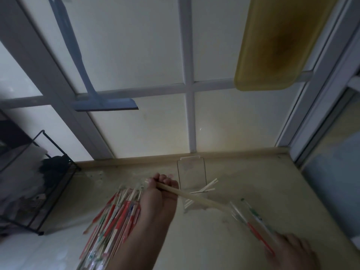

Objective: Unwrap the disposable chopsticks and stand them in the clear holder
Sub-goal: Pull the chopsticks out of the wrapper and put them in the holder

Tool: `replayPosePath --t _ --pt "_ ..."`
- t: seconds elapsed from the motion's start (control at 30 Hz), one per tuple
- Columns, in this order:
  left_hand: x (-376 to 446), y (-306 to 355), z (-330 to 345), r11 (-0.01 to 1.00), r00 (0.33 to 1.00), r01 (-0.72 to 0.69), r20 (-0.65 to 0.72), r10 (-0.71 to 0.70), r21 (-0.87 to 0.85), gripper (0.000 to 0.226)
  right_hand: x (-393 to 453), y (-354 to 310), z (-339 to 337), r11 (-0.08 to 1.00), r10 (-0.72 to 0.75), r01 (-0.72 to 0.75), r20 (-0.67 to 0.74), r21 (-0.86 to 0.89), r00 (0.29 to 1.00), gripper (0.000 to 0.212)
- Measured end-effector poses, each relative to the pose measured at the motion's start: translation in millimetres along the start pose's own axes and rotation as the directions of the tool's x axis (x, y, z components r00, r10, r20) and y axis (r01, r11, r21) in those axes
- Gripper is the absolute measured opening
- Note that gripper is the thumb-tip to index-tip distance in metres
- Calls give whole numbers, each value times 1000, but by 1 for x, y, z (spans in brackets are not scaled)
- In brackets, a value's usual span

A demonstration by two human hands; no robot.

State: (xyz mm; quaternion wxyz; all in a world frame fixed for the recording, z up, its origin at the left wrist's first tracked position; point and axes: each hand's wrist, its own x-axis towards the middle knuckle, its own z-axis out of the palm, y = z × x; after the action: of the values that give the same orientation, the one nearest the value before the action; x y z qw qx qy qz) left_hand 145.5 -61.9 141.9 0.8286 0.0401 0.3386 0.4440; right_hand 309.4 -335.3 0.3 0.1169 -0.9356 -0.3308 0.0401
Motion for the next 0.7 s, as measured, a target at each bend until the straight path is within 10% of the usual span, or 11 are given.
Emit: replayPosePath --t 0.13,0.27,0.37,0.47,0.57,0.7 --pt "-18 -37 8 992 991 128 29 -128 6 38 -1 -85 -32 577 -178 254 -183 776 967 67" --pt "-24 -61 11 982 982 182 47 -185 59 40 5 -138 -75 178 53 338 -352 924 935 24" --pt "-19 -63 -4 879 986 117 51 -158 462 40 17 -130 -78 82 215 288 -299 954 930 9" --pt "-6 -57 -33 183 888 -456 431 163 871 32 28 -108 -86 25 369 252 -243 967 897 21" --pt "12 -61 -41 -487 719 -591 694 45 643 62 36 -86 -92 70 413 304 -305 950 858 26" --pt "33 -84 -27 -718 694 -564 705 -146 407 75 53 -84 -89 253 345 206 -287 945 893 18"
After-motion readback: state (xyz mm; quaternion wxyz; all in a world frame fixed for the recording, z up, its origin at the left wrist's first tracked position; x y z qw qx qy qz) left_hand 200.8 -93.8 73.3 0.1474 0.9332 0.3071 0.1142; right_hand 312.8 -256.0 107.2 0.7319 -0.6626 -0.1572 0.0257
